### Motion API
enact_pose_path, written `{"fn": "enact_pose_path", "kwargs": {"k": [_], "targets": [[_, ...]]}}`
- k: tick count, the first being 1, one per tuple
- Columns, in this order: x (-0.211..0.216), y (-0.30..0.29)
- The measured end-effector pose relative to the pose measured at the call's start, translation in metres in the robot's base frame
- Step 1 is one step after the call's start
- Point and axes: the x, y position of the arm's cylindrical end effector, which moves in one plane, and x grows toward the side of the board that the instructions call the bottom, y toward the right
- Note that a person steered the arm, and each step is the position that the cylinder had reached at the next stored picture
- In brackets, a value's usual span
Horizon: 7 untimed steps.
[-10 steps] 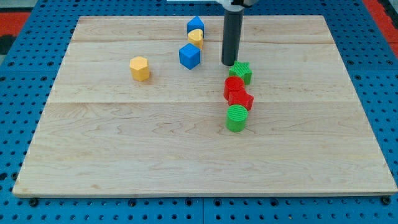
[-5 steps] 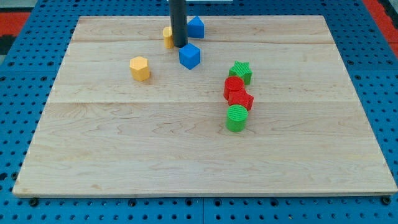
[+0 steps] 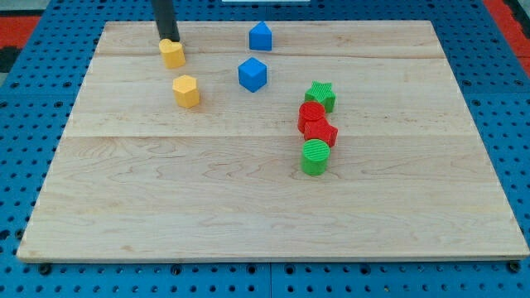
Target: Slide the yellow heart closer to the yellow hexagon
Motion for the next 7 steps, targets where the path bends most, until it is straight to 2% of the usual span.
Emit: {"fn": "enact_pose_path", "kwargs": {"k": [2,6,7], "targets": [[0.062,0.026],[0.075,0.038],[0.094,0.061]]}}
